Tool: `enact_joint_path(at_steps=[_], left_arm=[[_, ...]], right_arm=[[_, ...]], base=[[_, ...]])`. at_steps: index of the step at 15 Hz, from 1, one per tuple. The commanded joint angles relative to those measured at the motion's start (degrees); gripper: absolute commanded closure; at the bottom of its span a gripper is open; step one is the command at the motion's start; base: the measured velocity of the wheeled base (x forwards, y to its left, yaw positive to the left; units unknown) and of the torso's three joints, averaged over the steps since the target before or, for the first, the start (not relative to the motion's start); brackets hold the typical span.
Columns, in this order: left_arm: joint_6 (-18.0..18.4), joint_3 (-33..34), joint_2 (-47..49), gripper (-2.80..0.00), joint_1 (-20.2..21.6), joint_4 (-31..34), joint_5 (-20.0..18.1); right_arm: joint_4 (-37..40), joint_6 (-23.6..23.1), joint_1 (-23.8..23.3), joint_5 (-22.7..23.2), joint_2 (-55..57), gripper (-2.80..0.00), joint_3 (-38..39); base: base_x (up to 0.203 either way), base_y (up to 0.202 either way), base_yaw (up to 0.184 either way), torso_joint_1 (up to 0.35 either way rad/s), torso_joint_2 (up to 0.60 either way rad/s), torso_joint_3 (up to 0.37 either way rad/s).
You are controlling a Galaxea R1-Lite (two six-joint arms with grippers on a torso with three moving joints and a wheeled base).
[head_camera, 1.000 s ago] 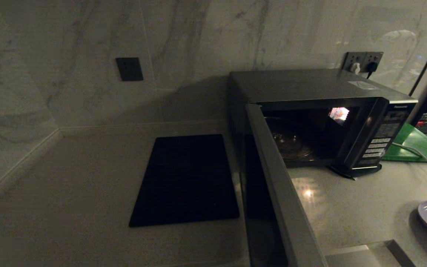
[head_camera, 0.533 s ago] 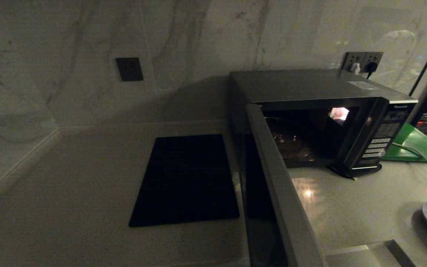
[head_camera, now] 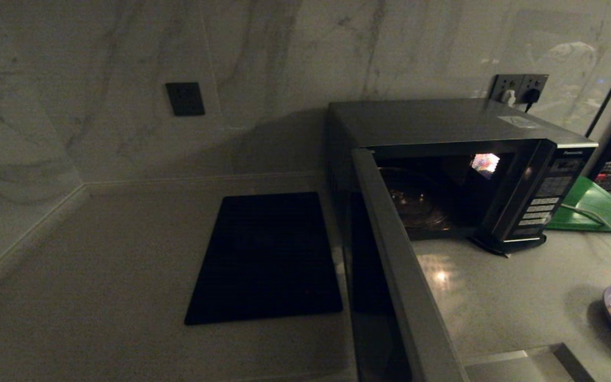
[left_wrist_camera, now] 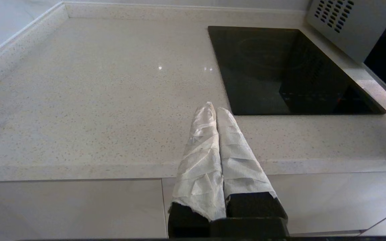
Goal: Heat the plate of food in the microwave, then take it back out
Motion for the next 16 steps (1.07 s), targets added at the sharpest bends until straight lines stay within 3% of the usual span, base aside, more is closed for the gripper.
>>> enact_joint_path(at_steps=[1,6,11,12,16], left_arm=[[-0.1,0.0,0.0,0.00,-0.1,0.0,0.0],[-0.1,0.0,0.0,0.00,0.0,0.0,0.0],[-0.1,0.0,0.0,0.00,0.0,0.0,0.0],[-0.1,0.0,0.0,0.00,0.0,0.0,0.0],[-0.1,0.0,0.0,0.00,0.0,0.0,0.0]], right_arm=[[0.0,-0.1,0.0,0.5,-2.3,-2.80,0.2],[0.2,-2.9,0.2,4.5,-13.1,-2.80,0.5],[0.1,-9.9,0.8,6.9,-24.8,-2.80,1.1],[0.1,-11.2,1.3,6.9,-27.0,0.00,1.2],[-0.5,-18.0,6.1,6.6,-33.6,0.00,2.0]], base=[[0.000,0.000,0.000,0.000,0.00,0.000],[0.000,0.000,0.000,0.000,0.00,0.000],[0.000,0.000,0.000,0.000,0.00,0.000],[0.000,0.000,0.000,0.000,0.00,0.000],[0.000,0.000,0.000,0.000,0.00,0.000]])
